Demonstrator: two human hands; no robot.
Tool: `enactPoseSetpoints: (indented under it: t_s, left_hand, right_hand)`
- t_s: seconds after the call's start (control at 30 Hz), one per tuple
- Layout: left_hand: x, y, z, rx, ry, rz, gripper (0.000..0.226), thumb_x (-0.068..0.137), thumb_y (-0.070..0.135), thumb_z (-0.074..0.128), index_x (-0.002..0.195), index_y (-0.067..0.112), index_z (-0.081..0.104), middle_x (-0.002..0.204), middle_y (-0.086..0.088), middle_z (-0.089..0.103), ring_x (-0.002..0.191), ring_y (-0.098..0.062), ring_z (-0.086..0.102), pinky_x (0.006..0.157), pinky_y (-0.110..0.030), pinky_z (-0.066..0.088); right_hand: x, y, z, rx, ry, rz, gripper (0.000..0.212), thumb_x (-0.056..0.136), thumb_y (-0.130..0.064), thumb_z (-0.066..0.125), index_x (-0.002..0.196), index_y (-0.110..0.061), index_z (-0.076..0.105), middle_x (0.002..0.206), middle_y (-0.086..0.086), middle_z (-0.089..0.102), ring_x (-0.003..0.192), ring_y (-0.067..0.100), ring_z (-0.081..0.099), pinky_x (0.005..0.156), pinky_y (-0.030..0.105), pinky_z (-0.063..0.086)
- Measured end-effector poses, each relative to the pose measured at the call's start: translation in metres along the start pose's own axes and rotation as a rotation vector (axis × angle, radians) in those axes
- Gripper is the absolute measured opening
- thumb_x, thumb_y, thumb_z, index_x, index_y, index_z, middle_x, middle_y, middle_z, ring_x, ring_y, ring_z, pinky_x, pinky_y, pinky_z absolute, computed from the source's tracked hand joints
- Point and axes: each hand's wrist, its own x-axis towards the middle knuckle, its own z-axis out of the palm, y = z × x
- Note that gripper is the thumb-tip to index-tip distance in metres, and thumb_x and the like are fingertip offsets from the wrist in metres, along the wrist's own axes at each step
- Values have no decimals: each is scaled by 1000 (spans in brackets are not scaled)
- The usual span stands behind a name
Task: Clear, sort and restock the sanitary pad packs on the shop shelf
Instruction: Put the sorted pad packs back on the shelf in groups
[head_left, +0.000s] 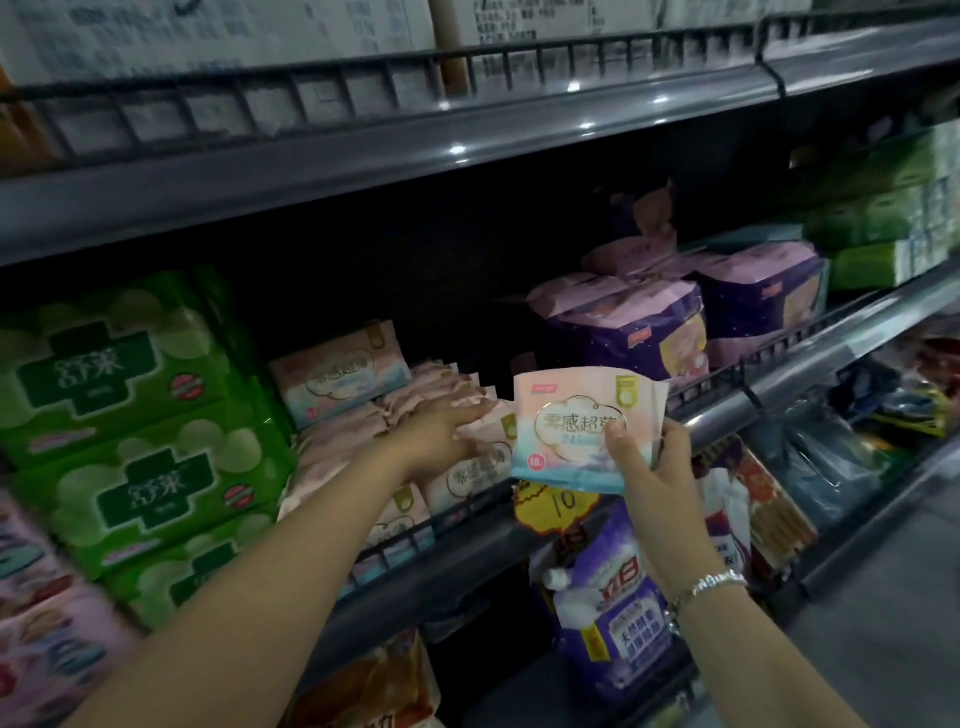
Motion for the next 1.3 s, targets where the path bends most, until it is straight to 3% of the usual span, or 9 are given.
enactPoseSetpoints:
  t_s: [0.13,0.27,0.37,0.57,0.73,0.83,1.0,1.2,1.3]
  left_hand:
    - [-14,7,-9,-411,80,58,42,103,40,35,140,26,47,133,12,49,126,-13,41,95,-16,35]
    - [-25,6,-13,-669,128,137,73,85,55,58,147,46,21,151,9,35,130,-9,40,103,-30,38]
    - [-31,7,-10,-611,139,195,104,51,56,87,124,77,16,147,10,38,128,-11,47,106,-38,43]
    - [-25,7,-2,-418,379,192,87,65,34,86,140,43,41,130,7,44,122,-8,40,109,-24,30]
    - [-23,1,-12,-222,365,180,85,74,30,81,144,42,35,107,8,35,101,-5,37,79,-6,23]
    - [-19,-4,-17,-140,343,176,84,74,31,80,145,39,35,107,6,31,110,-11,38,85,-10,23]
    - [-16,-9,-15,-37,240,197,90,78,34,77,147,48,20,121,2,30,124,-16,36,97,-17,26]
    - [-19,-8,-4,119,128,127,106,73,45,78,145,57,1,148,-6,18,136,-29,30,106,-36,35]
    - [-22,-12,-5,192,94,117,108,75,54,73,146,55,-7,151,-8,17,140,-31,22,111,-41,28]
  right_hand:
    - [6,2,0,8,-35,-15,26,94,-21,58,116,-18,46,104,-1,66,84,6,69,64,21,54]
    - [13,6,11,23,-139,-10,23,92,-20,60,113,-16,52,104,0,69,92,13,70,71,23,56]
    - [15,12,27,-3,-216,-1,23,93,-21,58,115,-20,54,104,-2,69,91,11,69,68,21,55]
    - [32,31,48,-449,-93,-196,47,94,-34,57,140,-36,46,124,-6,47,122,10,37,105,31,34]
    - [37,43,61,-458,-138,-189,54,91,-30,64,141,-41,43,116,-13,61,108,7,52,102,31,42]
    - [37,46,67,-607,-102,-202,55,91,-35,63,142,-38,42,74,-22,49,92,19,48,94,37,42]
    - [40,51,69,-754,-65,-233,55,89,-34,66,140,-29,48,64,-18,40,88,17,40,102,36,34]
    - [45,58,60,-911,-60,-330,30,81,-39,73,109,-27,71,90,-4,68,105,16,57,109,31,17]
    - [48,58,55,-994,-100,-330,39,82,-47,68,119,-32,65,108,-2,69,117,13,54,115,35,7]
